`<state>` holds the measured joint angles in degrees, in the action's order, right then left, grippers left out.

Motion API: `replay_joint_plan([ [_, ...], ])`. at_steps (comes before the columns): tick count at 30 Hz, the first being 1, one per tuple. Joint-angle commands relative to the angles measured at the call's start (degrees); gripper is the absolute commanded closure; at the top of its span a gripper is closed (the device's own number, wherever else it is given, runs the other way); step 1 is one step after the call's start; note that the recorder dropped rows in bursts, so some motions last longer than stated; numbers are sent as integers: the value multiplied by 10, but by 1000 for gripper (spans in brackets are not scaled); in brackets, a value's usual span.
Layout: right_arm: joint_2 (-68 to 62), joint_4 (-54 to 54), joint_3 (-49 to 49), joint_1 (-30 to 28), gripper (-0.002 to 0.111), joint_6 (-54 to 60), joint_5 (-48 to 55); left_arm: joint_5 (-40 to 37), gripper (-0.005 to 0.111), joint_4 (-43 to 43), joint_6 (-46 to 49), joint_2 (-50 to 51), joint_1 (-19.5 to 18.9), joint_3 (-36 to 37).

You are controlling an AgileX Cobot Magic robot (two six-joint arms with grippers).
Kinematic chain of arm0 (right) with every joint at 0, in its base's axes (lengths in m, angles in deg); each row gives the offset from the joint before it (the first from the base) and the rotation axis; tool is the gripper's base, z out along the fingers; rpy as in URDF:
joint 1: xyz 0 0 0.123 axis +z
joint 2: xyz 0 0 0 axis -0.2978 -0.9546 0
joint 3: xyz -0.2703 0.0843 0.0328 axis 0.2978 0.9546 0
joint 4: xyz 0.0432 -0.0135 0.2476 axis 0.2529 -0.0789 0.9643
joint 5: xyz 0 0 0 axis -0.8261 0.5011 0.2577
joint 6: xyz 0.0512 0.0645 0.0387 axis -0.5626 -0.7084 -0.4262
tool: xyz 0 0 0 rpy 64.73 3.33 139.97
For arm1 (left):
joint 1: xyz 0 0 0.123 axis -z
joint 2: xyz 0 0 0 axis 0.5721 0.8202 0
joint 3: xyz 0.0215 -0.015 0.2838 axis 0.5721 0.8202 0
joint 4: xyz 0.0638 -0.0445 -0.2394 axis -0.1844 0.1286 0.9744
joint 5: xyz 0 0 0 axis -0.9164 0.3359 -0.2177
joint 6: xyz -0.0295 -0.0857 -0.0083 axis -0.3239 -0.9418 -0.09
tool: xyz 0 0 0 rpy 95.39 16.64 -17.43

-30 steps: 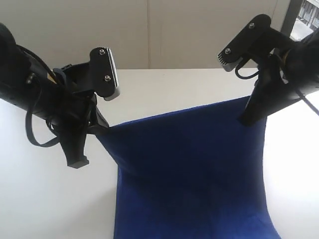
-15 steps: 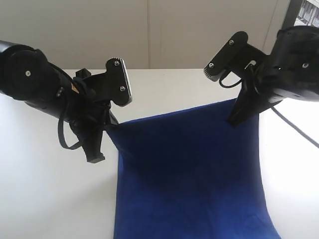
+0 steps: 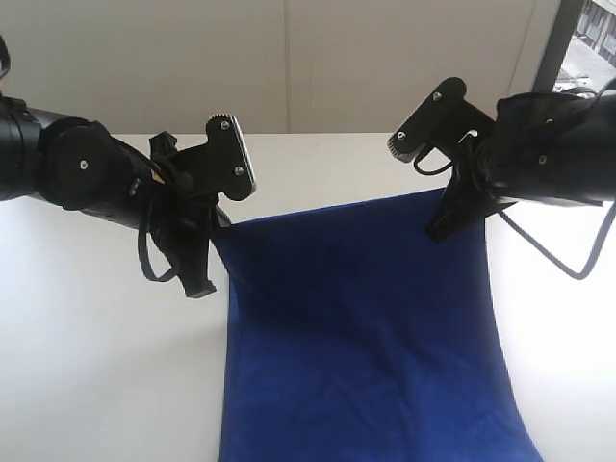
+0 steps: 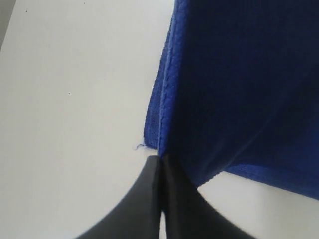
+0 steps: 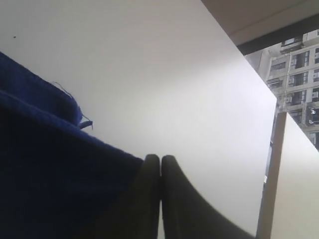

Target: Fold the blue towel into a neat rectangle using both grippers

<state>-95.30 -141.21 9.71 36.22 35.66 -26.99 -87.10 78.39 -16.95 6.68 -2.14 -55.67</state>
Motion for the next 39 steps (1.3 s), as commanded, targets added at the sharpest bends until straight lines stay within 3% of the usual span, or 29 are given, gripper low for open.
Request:
replay_joint_plan([
  [1,-16,-17,2,-25,108,-25,-40,25,107,-2,0,15,-1,4],
  [11,-60,-113,0,-56,108,-117,-72,84,107,-2,17,61,-2,4],
  [18,-89,-191,-12,-64,108,-201,-92,112,107,-2,17,82,-30,4],
  [27,-134,-201,-41,-64,108,-203,-64,176,107,-2,17,104,-36,4],
  [39,-174,-239,-60,-64,108,-233,-66,198,107,-2,33,148,-36,4],
])
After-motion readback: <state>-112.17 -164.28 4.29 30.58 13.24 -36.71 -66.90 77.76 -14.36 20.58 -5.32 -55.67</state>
